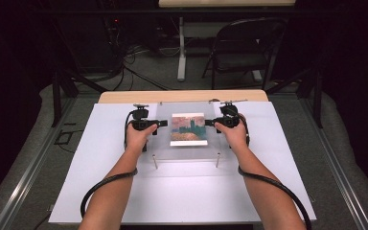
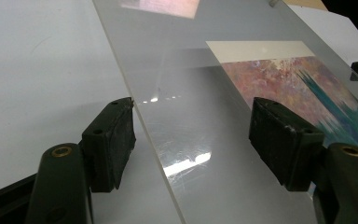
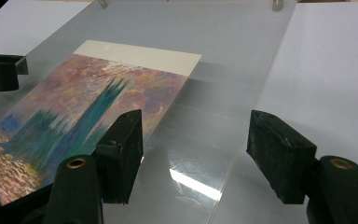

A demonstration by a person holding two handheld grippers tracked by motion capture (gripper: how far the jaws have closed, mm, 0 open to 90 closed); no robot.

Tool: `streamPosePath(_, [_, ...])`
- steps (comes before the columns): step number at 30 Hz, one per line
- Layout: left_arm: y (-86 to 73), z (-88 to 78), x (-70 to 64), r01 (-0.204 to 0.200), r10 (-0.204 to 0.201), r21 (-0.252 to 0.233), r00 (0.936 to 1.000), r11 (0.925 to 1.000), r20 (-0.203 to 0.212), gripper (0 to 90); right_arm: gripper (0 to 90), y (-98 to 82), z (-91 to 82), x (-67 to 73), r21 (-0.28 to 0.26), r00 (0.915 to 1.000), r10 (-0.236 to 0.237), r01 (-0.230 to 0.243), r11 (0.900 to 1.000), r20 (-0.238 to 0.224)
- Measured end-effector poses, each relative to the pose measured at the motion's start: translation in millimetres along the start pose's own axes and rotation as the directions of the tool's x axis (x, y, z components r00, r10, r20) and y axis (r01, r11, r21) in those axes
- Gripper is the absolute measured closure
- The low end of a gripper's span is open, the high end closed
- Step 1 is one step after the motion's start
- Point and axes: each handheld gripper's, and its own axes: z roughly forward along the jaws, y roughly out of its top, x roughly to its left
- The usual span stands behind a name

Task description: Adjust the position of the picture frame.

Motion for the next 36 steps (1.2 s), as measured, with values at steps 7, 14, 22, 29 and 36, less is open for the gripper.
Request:
streamPosePath(7, [0.2,1.2,3.3,0.018,-0.019,0.005,0.9996,0.9998,0.023,30.5,33.9,0.1,1.8,-4.4,0.005,0.9995,0.020,-0.020,1.000,-0.024])
streamPosePath(14, [-1.2,3.0,3.2,0.033,-0.033,0.009,0.9985,0.9994,0.044,29.1,32.2,-1.4,3.8,-5.8,-0.003,0.9985,0.045,-0.045,0.999,-0.033])
streamPosePath(22, [-2.0,2.9,3.8,0.035,-0.036,0.012,0.9978,0.9993,0.056,29.0,31.0,-1.8,4.5,-8.1,0.008,0.9967,0.065,-0.064,0.998,-0.050])
streamPosePath(29, [-1.9,3.2,3.9,0.037,-0.038,0.012,0.9977,0.9992,0.057,29.0,30.7,-1.5,4.7,-8.7,0.010,0.9961,0.068,-0.068,0.998,-0.056])
streamPosePath(36, [-2.4,3.6,4.4,0.042,-0.043,0.010,0.9971,0.9991,0.063,29.1,30.9,-4.6,6.3,-11.1,0.009,0.9892,0.116,-0.116,0.993,-0.090])
